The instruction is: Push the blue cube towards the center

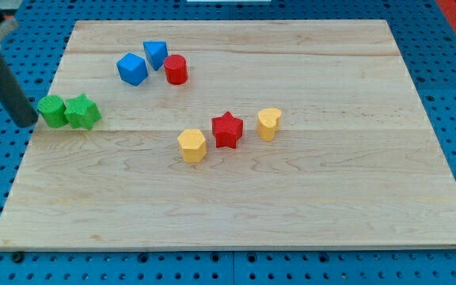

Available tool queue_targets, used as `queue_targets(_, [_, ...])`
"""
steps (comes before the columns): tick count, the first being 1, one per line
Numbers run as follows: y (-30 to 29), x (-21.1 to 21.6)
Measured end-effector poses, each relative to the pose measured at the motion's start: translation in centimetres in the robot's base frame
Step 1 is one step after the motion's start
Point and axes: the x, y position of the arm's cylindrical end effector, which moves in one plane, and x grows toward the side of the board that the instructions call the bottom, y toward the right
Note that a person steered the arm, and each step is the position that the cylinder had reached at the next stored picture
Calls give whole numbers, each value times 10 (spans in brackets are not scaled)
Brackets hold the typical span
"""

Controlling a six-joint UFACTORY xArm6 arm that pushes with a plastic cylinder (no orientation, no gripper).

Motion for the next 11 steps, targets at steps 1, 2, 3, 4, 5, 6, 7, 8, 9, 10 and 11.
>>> queue_targets(1, [1,0])
queue_targets(2, [29,0])
queue_targets(3, [52,0])
queue_targets(4, [15,8])
queue_targets(5, [13,36])
queue_targets(6, [13,39])
queue_targets(7, [9,39])
queue_targets(8, [9,39])
queue_targets(9, [9,39])
queue_targets(10, [9,41])
queue_targets(11, [1,39])
